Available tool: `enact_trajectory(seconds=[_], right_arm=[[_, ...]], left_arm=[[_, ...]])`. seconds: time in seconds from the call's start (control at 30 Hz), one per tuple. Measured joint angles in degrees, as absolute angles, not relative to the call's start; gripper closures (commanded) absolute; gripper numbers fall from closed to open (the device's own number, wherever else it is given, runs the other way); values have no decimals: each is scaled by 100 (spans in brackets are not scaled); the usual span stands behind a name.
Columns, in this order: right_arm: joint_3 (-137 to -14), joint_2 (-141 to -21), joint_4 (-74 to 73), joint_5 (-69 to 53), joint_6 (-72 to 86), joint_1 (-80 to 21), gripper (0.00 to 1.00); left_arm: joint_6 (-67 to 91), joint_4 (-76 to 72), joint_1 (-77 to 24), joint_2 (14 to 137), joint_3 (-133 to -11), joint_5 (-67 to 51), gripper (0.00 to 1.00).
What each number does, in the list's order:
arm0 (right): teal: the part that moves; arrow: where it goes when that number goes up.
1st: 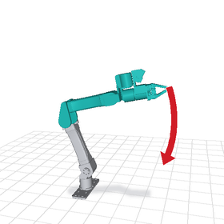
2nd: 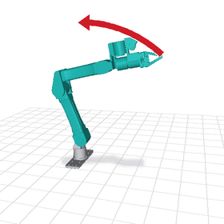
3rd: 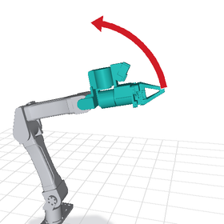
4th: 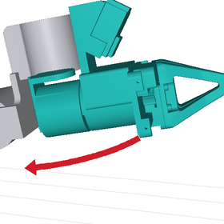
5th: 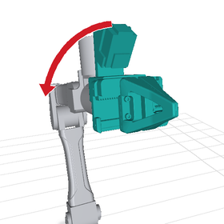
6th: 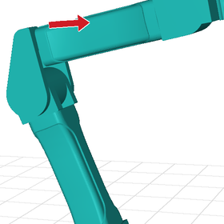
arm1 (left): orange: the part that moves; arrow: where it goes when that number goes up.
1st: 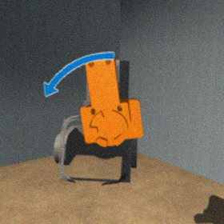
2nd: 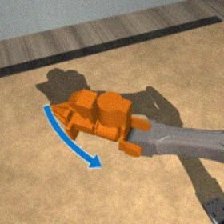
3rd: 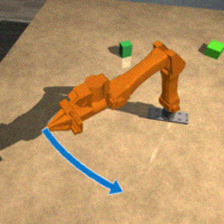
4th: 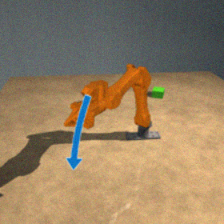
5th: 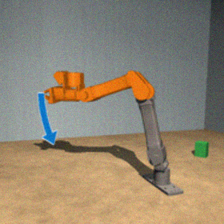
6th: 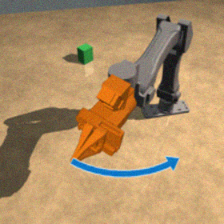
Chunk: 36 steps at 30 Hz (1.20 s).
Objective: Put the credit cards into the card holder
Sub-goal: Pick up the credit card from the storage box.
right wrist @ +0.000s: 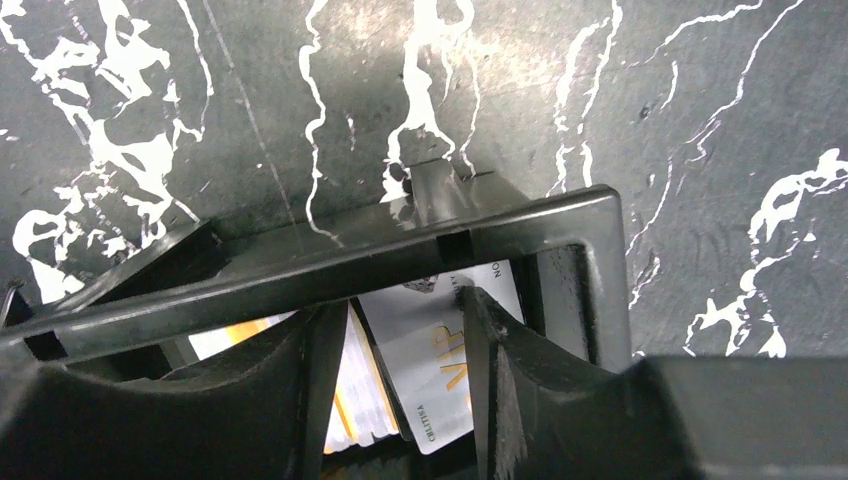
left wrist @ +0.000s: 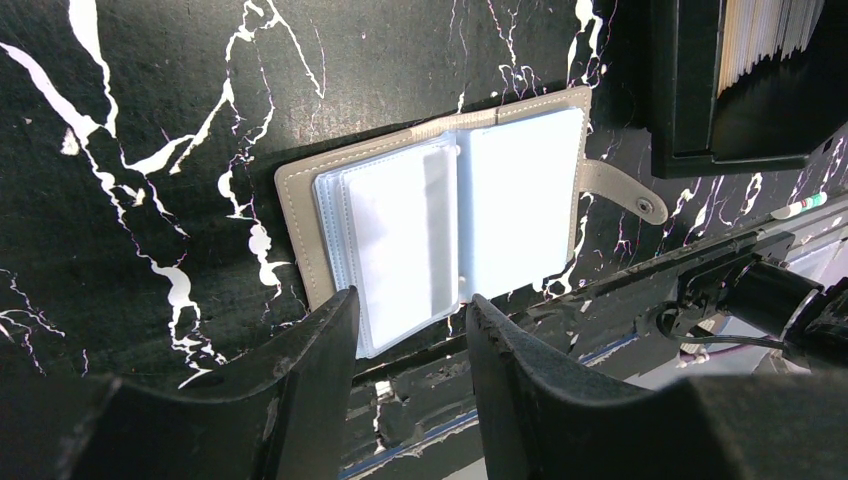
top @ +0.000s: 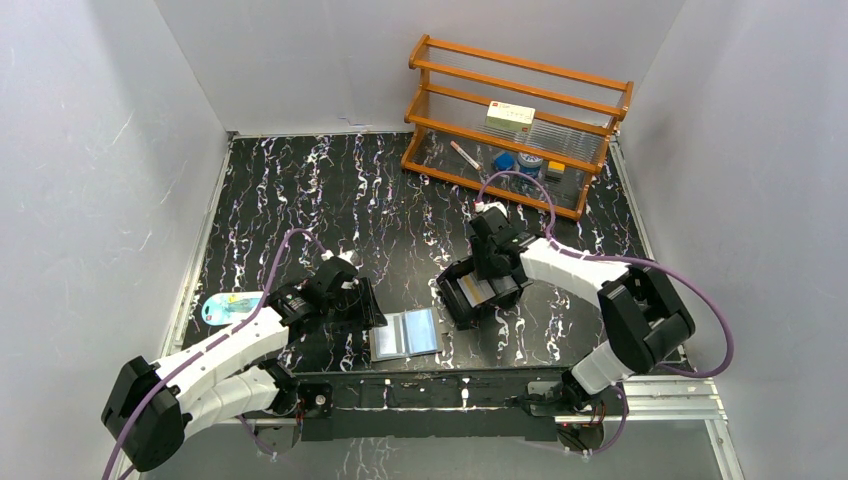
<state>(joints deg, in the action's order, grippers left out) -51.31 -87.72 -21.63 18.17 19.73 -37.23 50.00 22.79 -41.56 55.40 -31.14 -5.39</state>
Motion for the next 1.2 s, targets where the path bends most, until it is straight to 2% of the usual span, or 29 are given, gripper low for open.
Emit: enact_trajectory(seconds=[0.47, 0.53, 0.63, 0.8, 0.93, 1.2], right_arm=[[-5072, -8458, -2220, 1273, 2106, -3726, 72], [-5072, -8458, -2228, 1280, 2106, -3723, 71], [-5078, -8458, -2250, 1317, 2112, -3723, 52], [-5078, -8458, -2307, 1378, 2071, -3726, 44], [-5078, -8517, -2287, 1396, 2062, -3726, 46], [-5076, -8591, -2237, 1441, 2038, -3719, 64]], left_arm=[[5033, 2272, -4156, 5542, -3111, -596, 58], [5039, 2272, -4156, 5542, -3111, -602, 58], [5054, 2272, -4147, 5542, -3111, -604, 58], [5057, 2265, -4145, 5546, -3111, -611, 58], [5057, 2246, -4141, 5559, -3111, -624, 58], [5059, 2237, -4141, 5561, -3111, -646, 59]])
